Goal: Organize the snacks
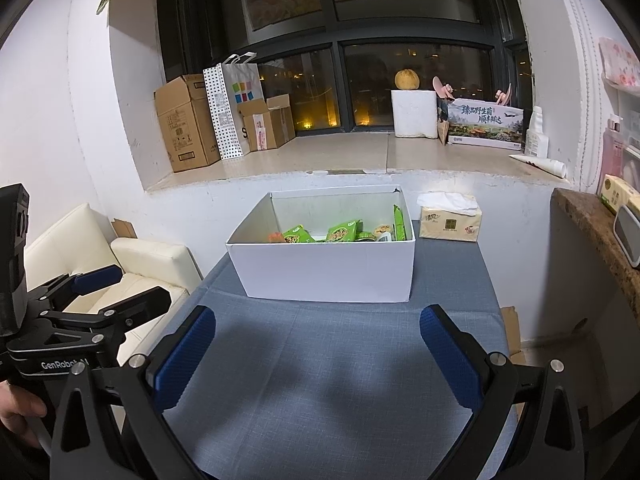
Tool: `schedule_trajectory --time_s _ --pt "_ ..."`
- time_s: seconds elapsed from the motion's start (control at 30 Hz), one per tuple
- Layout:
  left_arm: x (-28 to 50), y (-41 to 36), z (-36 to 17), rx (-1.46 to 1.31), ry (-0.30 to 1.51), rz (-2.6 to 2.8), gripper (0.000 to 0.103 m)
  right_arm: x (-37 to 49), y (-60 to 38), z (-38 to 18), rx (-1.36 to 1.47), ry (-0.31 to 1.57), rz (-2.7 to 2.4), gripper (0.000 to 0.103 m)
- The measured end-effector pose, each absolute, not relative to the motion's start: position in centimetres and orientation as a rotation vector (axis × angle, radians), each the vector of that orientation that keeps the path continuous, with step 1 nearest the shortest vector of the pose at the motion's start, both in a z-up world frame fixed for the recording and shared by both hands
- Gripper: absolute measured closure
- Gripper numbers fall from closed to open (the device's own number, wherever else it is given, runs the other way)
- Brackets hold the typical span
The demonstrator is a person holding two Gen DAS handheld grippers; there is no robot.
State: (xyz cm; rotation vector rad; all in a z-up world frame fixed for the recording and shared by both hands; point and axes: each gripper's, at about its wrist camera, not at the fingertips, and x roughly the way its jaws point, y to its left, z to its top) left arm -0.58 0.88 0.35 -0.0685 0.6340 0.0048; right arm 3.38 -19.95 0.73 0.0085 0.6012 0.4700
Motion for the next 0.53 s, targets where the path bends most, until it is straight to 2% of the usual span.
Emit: schedule_trajectory --time_s 0.53 --pt "-0.89 0.82 0.46 -0.068 0.619 0.007 0.0 3.37 -19.9 0.65 0.012 0.602 0.47 0.0"
